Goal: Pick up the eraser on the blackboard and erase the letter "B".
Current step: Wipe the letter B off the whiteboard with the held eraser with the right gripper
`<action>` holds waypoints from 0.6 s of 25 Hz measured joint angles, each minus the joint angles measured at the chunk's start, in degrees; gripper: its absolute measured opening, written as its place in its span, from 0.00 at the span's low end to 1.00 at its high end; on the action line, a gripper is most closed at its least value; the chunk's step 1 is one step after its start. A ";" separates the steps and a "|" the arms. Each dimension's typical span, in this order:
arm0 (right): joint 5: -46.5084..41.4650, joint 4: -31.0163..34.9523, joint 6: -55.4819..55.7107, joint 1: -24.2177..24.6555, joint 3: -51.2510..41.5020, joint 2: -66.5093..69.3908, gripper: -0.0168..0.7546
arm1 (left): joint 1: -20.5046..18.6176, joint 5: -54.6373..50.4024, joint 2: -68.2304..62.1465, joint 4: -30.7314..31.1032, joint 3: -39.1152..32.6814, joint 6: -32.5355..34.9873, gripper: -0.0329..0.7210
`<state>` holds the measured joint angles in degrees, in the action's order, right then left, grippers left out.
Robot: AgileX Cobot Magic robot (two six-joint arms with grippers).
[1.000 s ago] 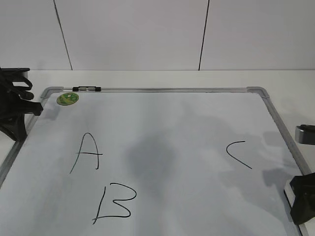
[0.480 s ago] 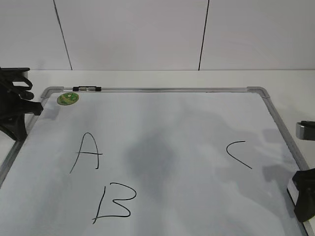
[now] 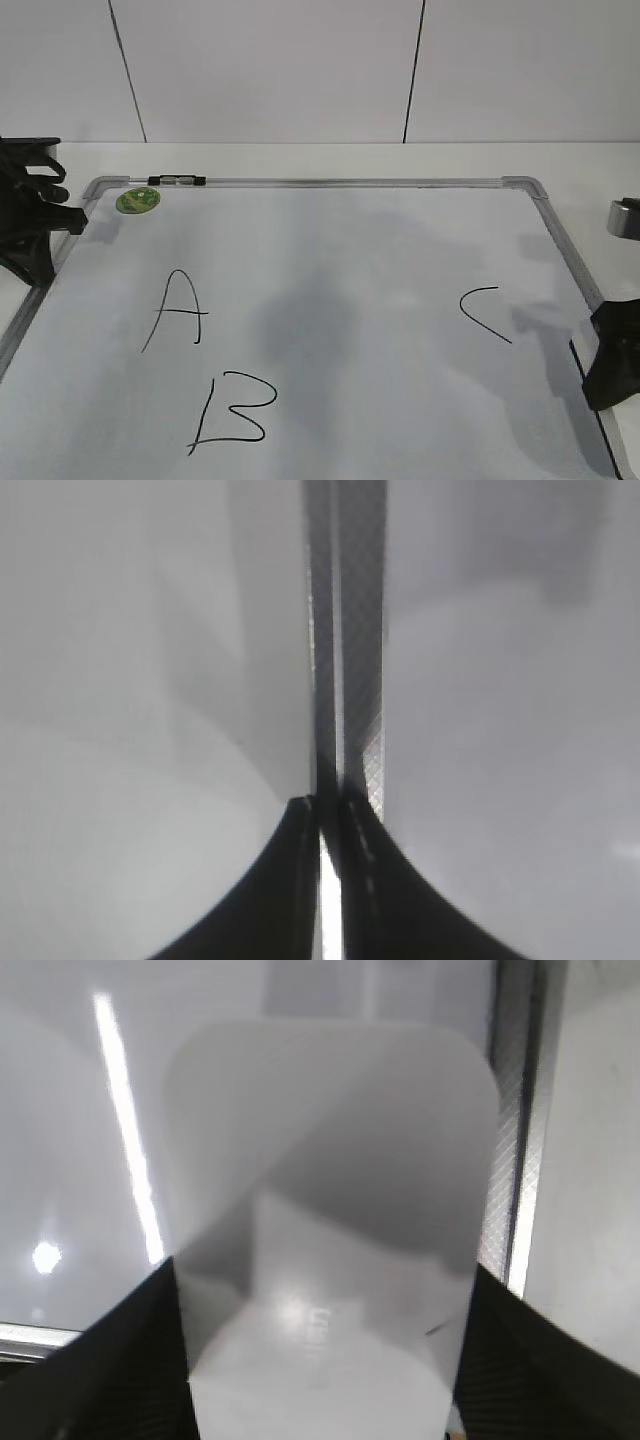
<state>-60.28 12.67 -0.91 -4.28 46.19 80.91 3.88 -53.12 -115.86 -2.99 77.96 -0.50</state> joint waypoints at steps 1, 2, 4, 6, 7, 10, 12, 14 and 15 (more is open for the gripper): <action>-0.01 0.00 0.00 -0.84 0.26 -0.10 0.71 | 0.00 0.00 0.00 0.00 0.00 0.00 0.07; -0.10 -0.27 0.55 -2.48 0.79 -0.10 0.71 | 0.00 0.00 0.00 0.00 0.00 0.00 0.07; -0.36 -1.91 2.88 -7.11 2.31 -0.10 0.71 | 0.00 -0.12 0.00 0.00 0.00 0.00 0.07; -0.85 -4.77 6.70 -13.35 4.71 0.56 0.71 | 0.00 -0.12 0.00 0.00 0.00 0.00 0.07; -1.36 -5.98 8.29 -16.44 6.36 1.33 0.71 | 0.00 -0.12 0.00 0.00 0.00 0.00 0.07; -2.44 -8.37 11.86 -23.42 11.45 4.49 0.71 | 0.00 -0.12 0.00 0.00 0.00 0.00 0.07; -2.44 -8.62 12.76 -26.57 15.10 7.15 0.71 | 0.00 -0.22 0.00 0.00 0.00 0.00 0.07; -2.47 -8.75 13.60 -29.18 18.09 10.41 0.71 | 0.00 -0.22 0.00 0.00 0.00 0.00 0.07; -2.47 -8.75 13.75 -30.08 19.59 12.20 0.71 | 0.00 -0.22 0.00 0.00 0.00 0.00 0.07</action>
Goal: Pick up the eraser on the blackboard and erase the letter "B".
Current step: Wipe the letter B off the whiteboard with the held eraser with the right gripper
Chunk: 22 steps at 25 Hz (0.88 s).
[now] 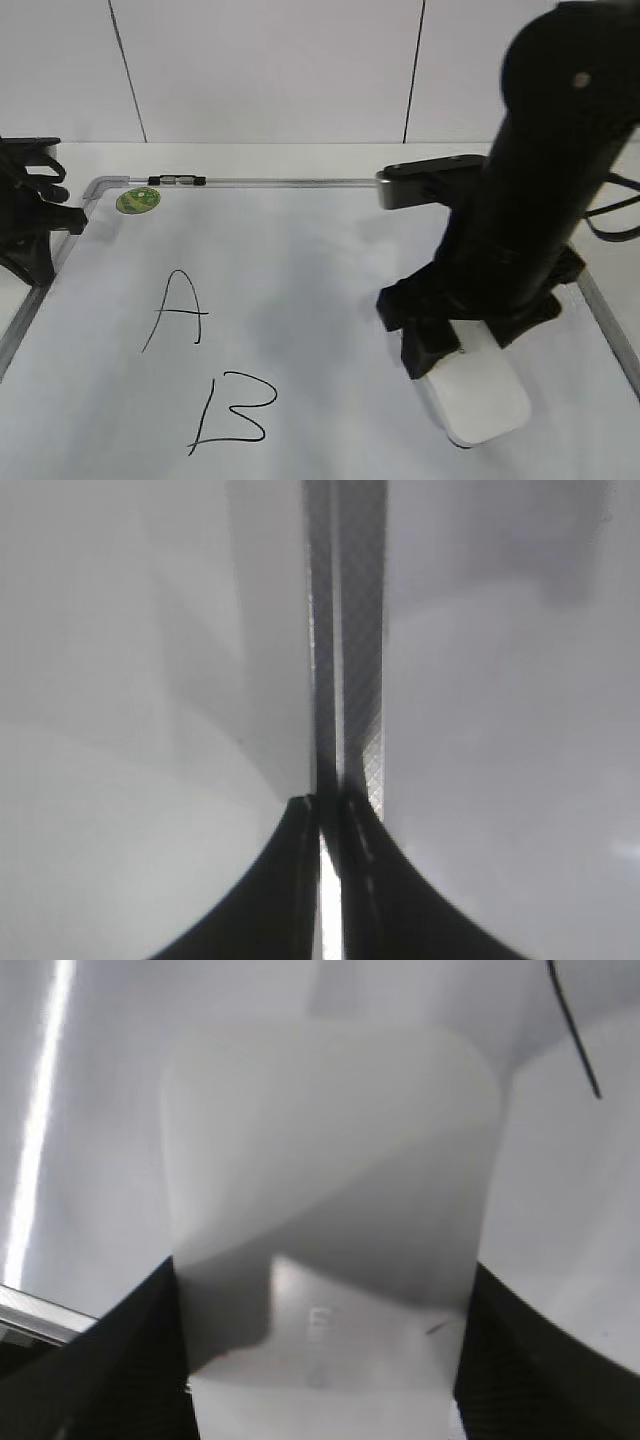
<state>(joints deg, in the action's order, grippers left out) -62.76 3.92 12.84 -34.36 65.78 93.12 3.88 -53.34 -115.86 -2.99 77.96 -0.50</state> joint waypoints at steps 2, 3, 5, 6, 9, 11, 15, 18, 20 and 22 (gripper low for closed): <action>-0.44 0.00 0.21 -1.73 2.59 3.46 0.71 | 0.00 0.00 0.00 0.00 0.00 0.00 0.07; -0.72 0.00 0.33 -2.33 3.99 5.40 0.71 | 0.00 -0.10 0.00 0.00 0.00 0.00 0.07; -1.71 0.00 0.34 -3.40 6.61 8.93 0.71 | 0.00 -0.02 0.00 0.00 0.00 0.00 0.07; -2.24 0.00 0.45 -3.80 8.11 10.79 0.71 | 0.00 -0.02 0.00 0.00 0.00 0.00 0.07; -3.75 0.00 0.44 -4.18 12.49 15.24 0.71 | 0.00 -0.02 0.00 -0.10 0.00 0.00 0.07; -4.38 -0.22 -0.07 -4.22 15.52 17.41 0.71 | 0.00 -0.02 0.00 -0.10 0.00 0.00 0.07; -4.49 -1.95 -0.42 -4.31 20.31 20.93 0.71 | 0.00 -0.02 0.00 -0.10 0.00 0.00 0.07; -5.07 -2.28 -0.51 -4.31 22.14 23.61 0.71 | 0.00 -0.02 0.00 -0.10 0.00 0.00 0.07; -5.62 -2.17 -0.51 -4.31 22.55 25.41 0.71 | 0.00 -0.02 0.00 -0.21 0.00 0.00 0.07; -6.27 -1.89 -0.51 -4.31 23.23 25.81 0.70 | 0.00 -0.02 0.00 -0.21 0.00 0.00 0.07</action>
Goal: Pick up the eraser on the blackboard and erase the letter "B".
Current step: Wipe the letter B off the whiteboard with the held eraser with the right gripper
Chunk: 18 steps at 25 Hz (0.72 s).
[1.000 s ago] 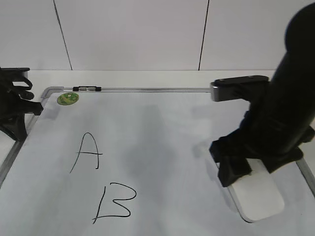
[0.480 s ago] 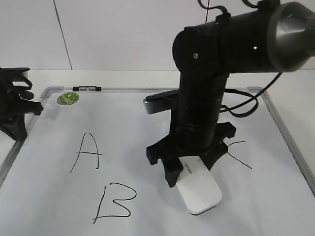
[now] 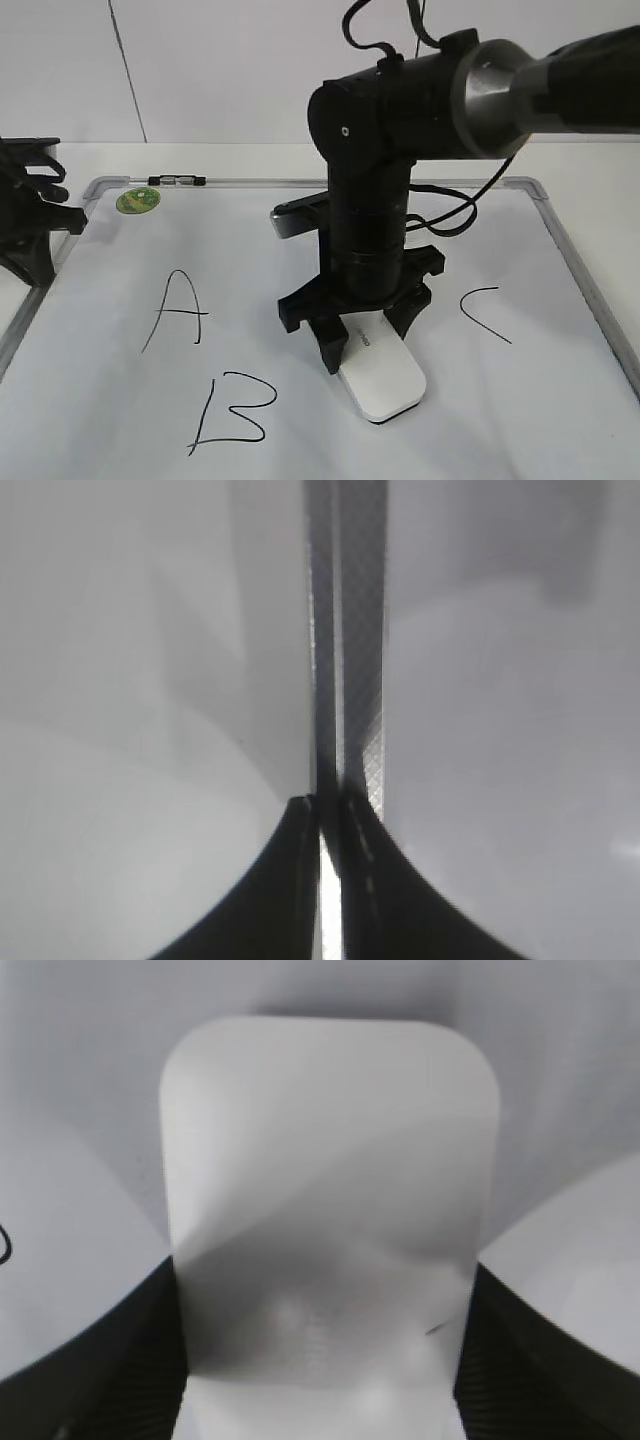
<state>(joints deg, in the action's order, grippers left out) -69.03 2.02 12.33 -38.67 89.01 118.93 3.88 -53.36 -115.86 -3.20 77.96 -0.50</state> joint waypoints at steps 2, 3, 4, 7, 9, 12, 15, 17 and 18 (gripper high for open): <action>-0.38 0.00 0.00 -0.23 0.39 0.27 0.70 | 0.00 0.00 0.00 0.00 0.00 0.00 0.07; -0.53 -0.23 0.00 -0.64 0.47 0.36 0.70 | 0.00 0.00 0.00 0.00 0.00 0.00 0.07; -0.61 -0.65 0.00 -1.13 0.62 0.38 0.70 | 0.00 0.00 0.00 0.00 0.00 0.00 0.07; -0.19 0.04 0.00 -3.34 0.61 0.48 0.70 | 0.00 -0.10 0.00 0.00 0.00 0.00 0.07; 0.67 1.80 -0.12 -5.10 0.61 0.60 0.70 | 0.00 -0.10 0.00 0.00 0.00 0.00 0.07; 1.54 2.90 -0.12 -7.94 0.91 0.94 0.70 | 0.00 -0.10 0.00 0.00 0.00 0.00 0.07; 1.24 2.90 -0.23 -11.18 2.43 2.07 0.70 | 0.00 -0.10 0.00 0.00 0.00 0.00 0.07; 0.11 2.55 -0.73 -13.37 4.50 3.22 0.70 | 0.00 -0.10 0.00 0.00 0.00 0.00 0.07; -0.77 2.44 -0.73 -14.68 5.88 4.00 0.70 | 0.00 -0.10 0.00 0.00 0.00 0.00 0.07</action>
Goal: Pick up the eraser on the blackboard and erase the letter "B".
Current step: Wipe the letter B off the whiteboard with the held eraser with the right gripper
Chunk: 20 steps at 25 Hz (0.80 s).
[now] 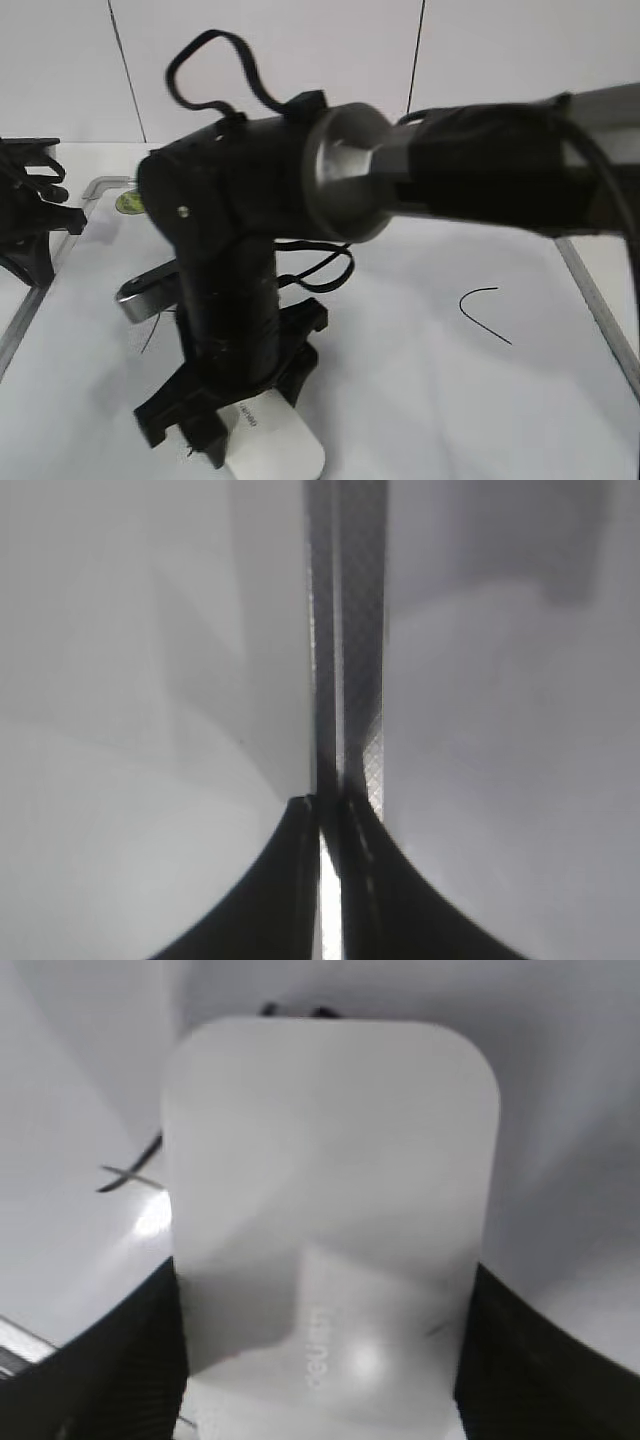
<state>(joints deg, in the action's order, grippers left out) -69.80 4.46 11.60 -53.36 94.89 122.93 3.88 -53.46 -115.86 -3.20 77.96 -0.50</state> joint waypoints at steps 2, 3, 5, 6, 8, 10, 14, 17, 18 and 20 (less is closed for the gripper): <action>-1.06 -0.14 -0.59 -2.39 2.86 1.63 0.70 | 0.00 0.00 0.00 0.00 0.00 0.00 0.07; -1.57 -0.14 -0.83 -3.63 4.53 2.57 0.70 | 0.00 0.00 0.00 0.00 0.00 0.00 0.07; -2.34 -0.14 -1.49 -5.53 7.56 4.39 0.70 | 0.00 0.00 0.00 0.00 0.00 0.00 0.07; -2.75 -0.14 -1.70 -6.14 9.02 5.08 0.70 | 0.00 0.00 0.00 0.00 0.00 0.00 0.07; -3.58 -0.14 -1.81 -6.66 10.93 6.28 0.70 | 0.00 0.00 0.00 0.10 0.00 0.00 0.07; -4.22 -0.44 -1.90 -6.66 11.58 6.59 0.70 | -0.08 0.00 0.00 0.10 0.00 0.00 0.07; -4.33 -1.56 -1.79 -6.25 11.77 6.68 0.70 | -0.08 0.13 0.00 0.19 0.00 0.00 0.07; -4.33 -0.67 -1.90 -5.26 11.77 6.73 0.70 | -0.08 0.34 -0.11 0.19 0.00 0.00 0.07; -4.33 -0.09 -1.90 -4.89 11.77 6.82 0.70 | -0.08 0.45 -0.11 0.19 0.00 0.00 0.07; -3.85 0.44 -1.90 -3.34 11.86 6.82 0.70 | -0.08 0.57 -0.11 0.19 0.00 0.00 0.07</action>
<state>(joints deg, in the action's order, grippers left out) -73.65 4.91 9.70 -56.70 106.75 129.74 3.80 -52.89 -115.97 -3.01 77.96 -0.50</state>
